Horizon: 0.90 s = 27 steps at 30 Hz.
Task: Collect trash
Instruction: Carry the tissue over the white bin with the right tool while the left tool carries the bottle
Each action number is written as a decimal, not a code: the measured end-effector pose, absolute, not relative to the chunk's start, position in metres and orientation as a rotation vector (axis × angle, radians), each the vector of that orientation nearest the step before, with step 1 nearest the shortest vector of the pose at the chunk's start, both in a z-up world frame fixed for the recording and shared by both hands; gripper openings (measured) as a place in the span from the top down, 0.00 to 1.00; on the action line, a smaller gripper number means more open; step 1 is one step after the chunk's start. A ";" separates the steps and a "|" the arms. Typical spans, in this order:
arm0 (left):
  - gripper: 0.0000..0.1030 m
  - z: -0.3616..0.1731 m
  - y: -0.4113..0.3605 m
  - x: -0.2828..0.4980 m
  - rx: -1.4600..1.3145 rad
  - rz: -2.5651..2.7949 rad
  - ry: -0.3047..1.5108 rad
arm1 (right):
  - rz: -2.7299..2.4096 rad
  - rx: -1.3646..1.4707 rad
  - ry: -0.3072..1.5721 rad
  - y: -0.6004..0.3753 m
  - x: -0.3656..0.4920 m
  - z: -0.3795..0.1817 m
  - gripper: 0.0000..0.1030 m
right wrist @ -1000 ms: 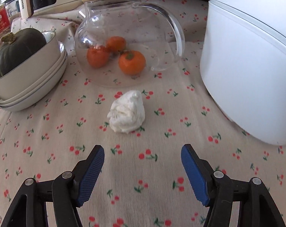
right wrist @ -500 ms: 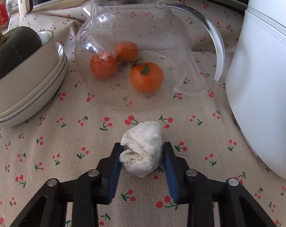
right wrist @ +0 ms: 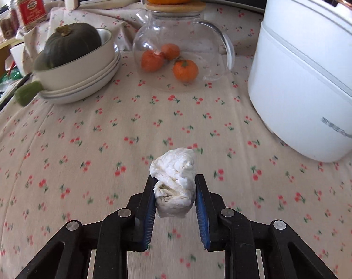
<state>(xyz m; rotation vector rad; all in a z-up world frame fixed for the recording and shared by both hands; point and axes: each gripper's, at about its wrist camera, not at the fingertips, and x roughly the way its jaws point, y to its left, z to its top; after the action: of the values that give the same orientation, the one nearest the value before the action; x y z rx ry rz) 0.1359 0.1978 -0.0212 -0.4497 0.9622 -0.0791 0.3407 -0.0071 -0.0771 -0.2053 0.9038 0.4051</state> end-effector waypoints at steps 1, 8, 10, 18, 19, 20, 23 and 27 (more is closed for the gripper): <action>0.34 -0.018 0.194 0.133 -0.445 -0.092 0.957 | 0.413 -0.215 0.907 -0.014 0.328 -0.071 0.73; 0.34 -0.007 0.158 0.111 -0.405 -0.170 0.937 | 0.445 -0.252 0.936 -0.081 0.240 -0.030 0.73; 0.34 -0.008 0.143 0.104 -0.401 -0.205 0.946 | 0.433 -0.241 0.942 -0.105 0.217 -0.021 0.73; 0.34 -0.022 0.059 0.085 -0.361 -0.390 1.023 | 0.347 -0.101 0.990 -0.203 0.144 -0.016 0.73; 0.34 -0.025 0.047 0.083 -0.359 -0.417 1.037 | 0.336 -0.077 0.998 -0.216 0.137 -0.020 0.73; 0.34 -0.027 0.036 0.082 -0.356 -0.442 1.045 | 0.322 -0.054 1.009 -0.228 0.132 -0.026 0.73; 0.34 -0.032 -0.001 0.078 -0.333 -0.513 1.066 | 0.255 0.017 1.126 -0.261 0.122 -0.049 0.73; 0.34 -0.049 -0.053 0.078 -0.318 -0.637 1.168 | 0.223 0.073 1.228 -0.295 0.114 -0.076 0.73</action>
<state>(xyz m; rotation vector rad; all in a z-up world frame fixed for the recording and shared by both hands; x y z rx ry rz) 0.0785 -0.0526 -0.0489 -0.3183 1.1682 -0.6365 0.1139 -0.2953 -0.0758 0.0725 1.2276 0.2228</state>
